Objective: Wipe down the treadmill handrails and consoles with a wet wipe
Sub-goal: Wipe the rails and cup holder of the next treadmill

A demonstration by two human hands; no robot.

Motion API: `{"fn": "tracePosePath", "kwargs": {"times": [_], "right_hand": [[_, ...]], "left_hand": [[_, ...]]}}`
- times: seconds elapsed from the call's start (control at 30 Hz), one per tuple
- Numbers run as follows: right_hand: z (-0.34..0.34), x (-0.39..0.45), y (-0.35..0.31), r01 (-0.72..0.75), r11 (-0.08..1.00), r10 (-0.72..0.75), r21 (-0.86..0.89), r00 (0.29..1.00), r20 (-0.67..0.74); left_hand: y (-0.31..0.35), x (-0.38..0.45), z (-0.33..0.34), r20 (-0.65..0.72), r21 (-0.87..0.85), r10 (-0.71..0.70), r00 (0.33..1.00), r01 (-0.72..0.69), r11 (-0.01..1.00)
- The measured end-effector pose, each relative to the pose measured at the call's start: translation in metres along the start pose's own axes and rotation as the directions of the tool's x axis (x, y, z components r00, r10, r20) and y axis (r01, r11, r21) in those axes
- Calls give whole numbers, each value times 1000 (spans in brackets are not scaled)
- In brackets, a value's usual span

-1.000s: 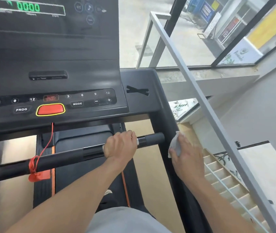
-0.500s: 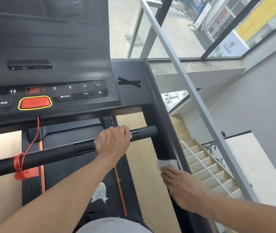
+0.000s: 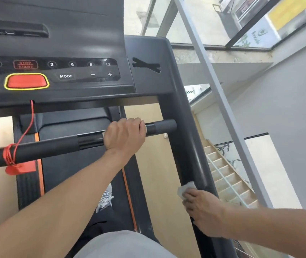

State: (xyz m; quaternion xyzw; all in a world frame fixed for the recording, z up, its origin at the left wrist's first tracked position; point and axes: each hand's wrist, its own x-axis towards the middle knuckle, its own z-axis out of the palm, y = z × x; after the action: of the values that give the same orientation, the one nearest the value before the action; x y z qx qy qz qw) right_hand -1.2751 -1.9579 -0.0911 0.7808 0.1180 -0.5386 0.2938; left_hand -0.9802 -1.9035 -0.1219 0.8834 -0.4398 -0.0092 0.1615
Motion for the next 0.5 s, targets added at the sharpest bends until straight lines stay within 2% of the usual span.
{"fn": "tracePosePath", "kwargs": {"times": [0.03, 0.07, 0.1, 0.13, 0.17, 0.23, 0.27, 0.3, 0.37, 0.43, 0.5], "right_hand": [[5, 1, 2, 66, 995, -69, 76, 997, 38], [2, 4, 15, 145, 986, -144, 84, 989, -12], [-4, 8, 36, 125, 991, -120, 45, 987, -103], [-5, 17, 57, 31, 999, -27, 12, 968, -249], [-15, 20, 84, -69, 995, 92, 78, 929, -360], [-22, 23, 107, -144, 959, 235, 244, 885, -401], [-15, 26, 97, -110, 946, 230, 304, 891, -392], [-9, 25, 81, -74, 951, 209, 301, 871, -445], [6, 13, 46, 53, 956, 86, 289, 891, -446], [22, -4, 11, 152, 928, 14, 341, 899, -438], [35, -16, -9, 178, 876, 65, 449, 878, -474]], "left_hand": [[2, 0, 0, 10, 4, -26, 1000, 26, 1000], [3, 1, -1, 34, 0, -58, 998, 58, 998], [3, -1, -2, 57, -12, -85, 995, 86, 996], [3, -2, -3, 66, -26, -95, 993, 96, 995], [1, -3, -4, 62, -57, -87, 994, 90, 994], [-5, -8, -4, 13, -190, -32, 999, 33, 981], [-7, -14, -2, -46, -251, 7, 999, -18, 968], [-7, -23, 0, -103, -295, 37, 994, -66, 953], [2, -56, 7, -160, -377, 70, 985, -127, 918], [22, -106, 17, -95, -461, 99, 991, -132, 878], [46, -160, 28, 6, -520, 162, 987, -135, 843]]}}
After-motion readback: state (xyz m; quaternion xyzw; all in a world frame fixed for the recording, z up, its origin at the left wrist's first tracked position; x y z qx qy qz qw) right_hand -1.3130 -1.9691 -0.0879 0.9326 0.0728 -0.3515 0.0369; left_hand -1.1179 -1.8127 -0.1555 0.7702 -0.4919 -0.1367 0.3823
